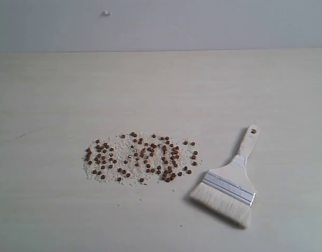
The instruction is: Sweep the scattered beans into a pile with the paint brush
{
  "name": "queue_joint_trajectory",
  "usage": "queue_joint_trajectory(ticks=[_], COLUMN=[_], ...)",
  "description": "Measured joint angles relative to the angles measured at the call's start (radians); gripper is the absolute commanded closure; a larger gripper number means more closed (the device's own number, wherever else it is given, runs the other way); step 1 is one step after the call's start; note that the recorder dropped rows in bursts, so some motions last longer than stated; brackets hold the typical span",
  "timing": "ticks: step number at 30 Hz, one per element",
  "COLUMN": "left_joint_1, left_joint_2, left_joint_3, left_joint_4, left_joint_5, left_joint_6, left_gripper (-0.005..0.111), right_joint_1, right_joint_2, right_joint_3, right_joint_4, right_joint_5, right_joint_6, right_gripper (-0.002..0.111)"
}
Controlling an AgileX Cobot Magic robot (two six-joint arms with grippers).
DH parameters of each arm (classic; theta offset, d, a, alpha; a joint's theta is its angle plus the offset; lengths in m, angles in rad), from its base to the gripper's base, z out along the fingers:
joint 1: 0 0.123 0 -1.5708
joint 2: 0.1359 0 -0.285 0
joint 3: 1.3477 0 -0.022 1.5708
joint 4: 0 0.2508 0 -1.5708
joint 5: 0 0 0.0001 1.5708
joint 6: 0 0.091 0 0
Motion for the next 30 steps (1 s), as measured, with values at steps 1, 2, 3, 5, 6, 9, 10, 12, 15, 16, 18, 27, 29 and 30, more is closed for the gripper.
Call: queue_joint_trajectory(ticks=[1, 2, 3, 5, 6, 9, 10, 12, 15, 16, 18, 27, 29, 30], left_joint_1=[0.0, 0.0, 0.0, 0.0, 0.0, 0.0, 0.0, 0.0, 0.0, 0.0, 0.0, 0.0, 0.0, 0.0], left_joint_2=[0.0, 0.0, 0.0, 0.0, 0.0, 0.0, 0.0, 0.0, 0.0, 0.0, 0.0, 0.0, 0.0, 0.0], left_joint_3=[0.0, 0.0, 0.0, 0.0, 0.0, 0.0, 0.0, 0.0, 0.0, 0.0, 0.0, 0.0, 0.0, 0.0], left_joint_4=[0.0, 0.0, 0.0, 0.0, 0.0, 0.0, 0.0, 0.0, 0.0, 0.0, 0.0, 0.0, 0.0, 0.0], left_joint_5=[0.0, 0.0, 0.0, 0.0, 0.0, 0.0, 0.0, 0.0, 0.0, 0.0, 0.0, 0.0, 0.0, 0.0], left_joint_6=[0.0, 0.0, 0.0, 0.0, 0.0, 0.0, 0.0, 0.0, 0.0, 0.0, 0.0, 0.0, 0.0, 0.0], left_gripper=[0.107, 0.107, 0.107, 0.107, 0.107, 0.107, 0.107, 0.107, 0.107, 0.107, 0.107, 0.107, 0.107, 0.107], right_joint_1=[0.0, 0.0, 0.0, 0.0, 0.0, 0.0, 0.0, 0.0, 0.0, 0.0, 0.0, 0.0, 0.0, 0.0], right_joint_2=[0.0, 0.0, 0.0, 0.0, 0.0, 0.0, 0.0, 0.0, 0.0, 0.0, 0.0, 0.108, 0.184, 0.249], right_joint_3=[0.0, 0.0, 0.0, 0.0, 0.0, 0.0, 0.0, 0.0, 0.0, 0.0, 0.0, -0.072, -0.121, -0.159], right_joint_4=[0.0, 0.0, 0.002, 0.002, 0.002, 0.025, 0.03, 0.038, 0.042, 0.048, 0.07, 0.538, 0.582, 0.598], right_joint_5=[0.0, 0.0, 0.0, -0.001, -0.004, -0.02, -0.021, -0.027, -0.058, -0.071, -0.104, -0.204, -0.192, -0.175], right_joint_6=[0.01, 0.019, 0.023, 0.029, 0.039, 0.099, 0.115, 0.124, 0.115, 0.115, 0.113, -0.22, -0.295, -0.319], right_gripper=[0.108, 0.108, 0.108, 0.108, 0.108, 0.108, 0.108, 0.108, 0.108, 0.108, 0.108, 0.108, 0.108, 0.108])
